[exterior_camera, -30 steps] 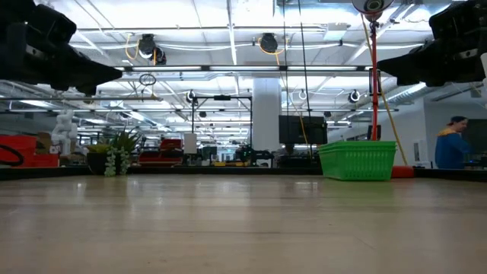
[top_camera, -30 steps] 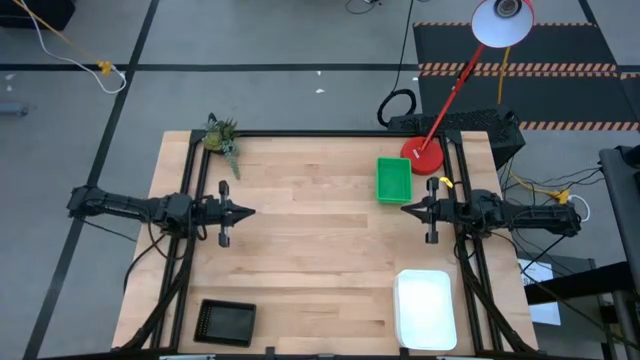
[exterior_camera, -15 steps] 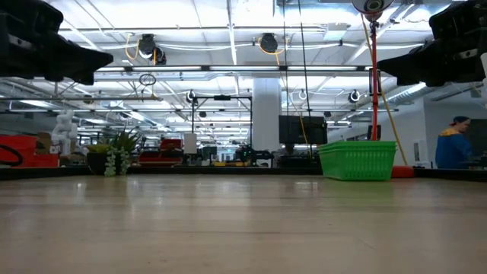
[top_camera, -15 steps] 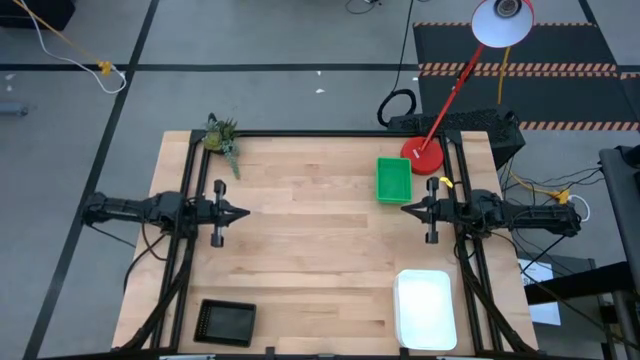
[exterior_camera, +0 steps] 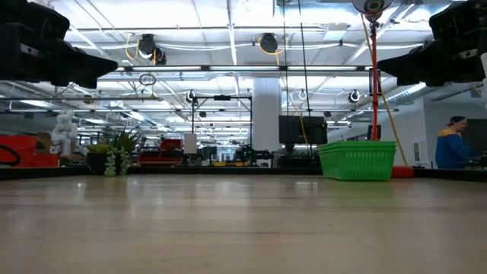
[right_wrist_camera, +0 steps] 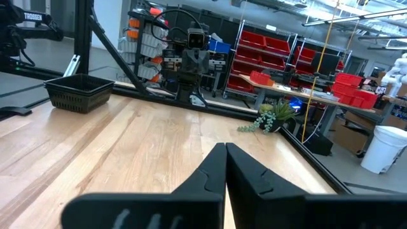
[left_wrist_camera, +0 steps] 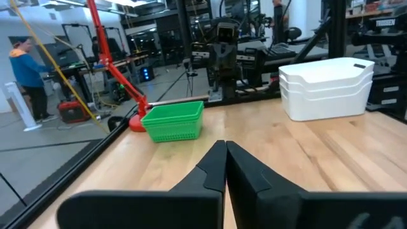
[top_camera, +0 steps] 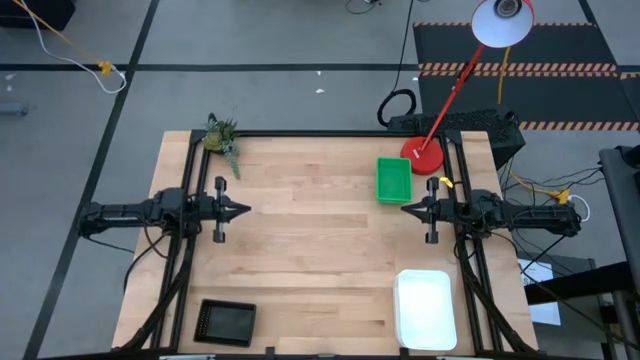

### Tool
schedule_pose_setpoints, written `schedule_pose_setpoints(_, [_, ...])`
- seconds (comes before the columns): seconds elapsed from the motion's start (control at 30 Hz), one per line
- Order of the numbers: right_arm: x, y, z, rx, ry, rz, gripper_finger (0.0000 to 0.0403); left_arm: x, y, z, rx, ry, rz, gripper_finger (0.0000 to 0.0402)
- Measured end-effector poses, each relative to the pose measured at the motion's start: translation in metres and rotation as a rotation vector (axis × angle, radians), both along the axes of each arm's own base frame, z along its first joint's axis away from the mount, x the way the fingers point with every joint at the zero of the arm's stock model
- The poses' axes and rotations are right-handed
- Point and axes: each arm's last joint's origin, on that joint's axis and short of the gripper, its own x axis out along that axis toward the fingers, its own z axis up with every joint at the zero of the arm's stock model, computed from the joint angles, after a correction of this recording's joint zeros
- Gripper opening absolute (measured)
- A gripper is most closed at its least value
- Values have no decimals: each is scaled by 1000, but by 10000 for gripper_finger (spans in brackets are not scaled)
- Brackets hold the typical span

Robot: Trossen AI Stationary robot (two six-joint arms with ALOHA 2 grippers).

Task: Stack baskets by color
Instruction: Return to Home Position

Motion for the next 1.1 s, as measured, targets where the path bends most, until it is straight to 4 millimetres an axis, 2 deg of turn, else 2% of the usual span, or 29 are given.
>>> schedule_pose_setpoints(0.17, [0, 0, 0, 0, 0, 0, 0, 0, 1, 0, 7, 4, 11, 19])
schedule_pose_setpoints(0.47, [0, 0, 0, 0, 0, 0, 0, 0, 1, 0, 1, 1, 16, 3])
schedule_pose_setpoints(0.8, [0, 0, 0, 0, 0, 0, 0, 0, 1, 0, 3, 1, 16, 34])
schedule_pose_setpoints(1.1, [0, 0, 0, 0, 0, 0, 0, 0, 1, 0, 4, 0, 16, 35])
